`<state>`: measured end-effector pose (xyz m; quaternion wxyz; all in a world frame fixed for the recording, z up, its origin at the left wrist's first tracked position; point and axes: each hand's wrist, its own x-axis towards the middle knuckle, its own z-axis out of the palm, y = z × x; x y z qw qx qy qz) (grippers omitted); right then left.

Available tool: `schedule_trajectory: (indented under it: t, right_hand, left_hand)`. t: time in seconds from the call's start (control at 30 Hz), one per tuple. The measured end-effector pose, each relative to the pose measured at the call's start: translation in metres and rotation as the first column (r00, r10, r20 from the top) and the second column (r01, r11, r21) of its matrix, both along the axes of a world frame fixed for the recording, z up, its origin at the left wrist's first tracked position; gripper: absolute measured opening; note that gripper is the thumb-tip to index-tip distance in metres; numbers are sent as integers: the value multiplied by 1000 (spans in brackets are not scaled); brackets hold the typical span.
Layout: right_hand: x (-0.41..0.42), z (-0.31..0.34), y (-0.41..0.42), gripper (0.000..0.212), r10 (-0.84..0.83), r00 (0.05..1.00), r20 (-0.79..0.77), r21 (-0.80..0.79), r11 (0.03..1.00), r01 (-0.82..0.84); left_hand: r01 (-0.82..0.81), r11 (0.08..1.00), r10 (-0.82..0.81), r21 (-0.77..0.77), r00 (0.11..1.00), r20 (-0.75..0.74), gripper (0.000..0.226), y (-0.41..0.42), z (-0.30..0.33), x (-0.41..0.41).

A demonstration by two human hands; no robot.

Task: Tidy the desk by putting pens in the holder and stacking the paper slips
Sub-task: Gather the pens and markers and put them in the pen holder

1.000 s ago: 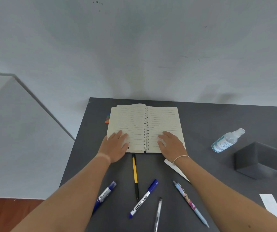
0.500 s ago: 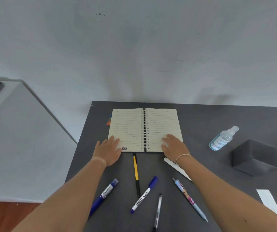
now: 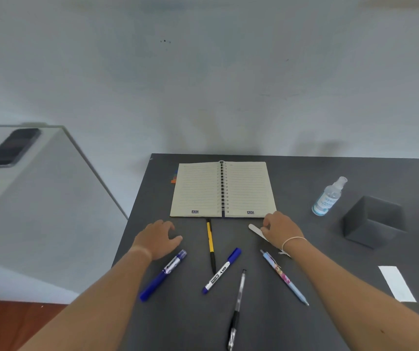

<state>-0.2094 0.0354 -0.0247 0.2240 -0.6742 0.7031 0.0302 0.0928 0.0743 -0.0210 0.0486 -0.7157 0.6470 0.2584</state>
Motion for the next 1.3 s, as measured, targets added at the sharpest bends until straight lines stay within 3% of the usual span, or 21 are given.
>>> schedule_trajectory:
  t: [0.2, 0.5, 0.7, 0.83, 1.13, 1.3]
  right_hand:
    - [1, -15, 12, 28, 7, 1000, -26, 45, 999, -6]
    - [2, -17, 15, 24, -46, 999, 15, 42, 998, 46]
    - [-7, -6, 31, 6, -94, 991, 93, 2, 996, 95]
    - [-11, -2, 47, 6, -154, 978, 138, -8, 988, 156]
    - [-15, -24, 80, 31, -231, 963, 136, 22, 973, 230]
    - [-14, -30, 84, 21, -241, 962, 132, 8, 970, 242]
  left_hand:
    - [-15, 994, 18, 107, 999, -30, 29, 27, -5, 8]
    - [-56, 995, 63, 78, 994, -94, 17, 35, -15, -6]
    - [-101, 994, 92, -45, 981, -170, 16, 21, -8, -32]
    - [-144, 985, 115, -100, 961, -253, 16, 9, -6, -59]
    - [-211, 977, 202, -14, 948, -246, 26, -3, -27, -93]
    - [-281, 959, 263, -27, 924, -276, 21, -8, -34, -96]
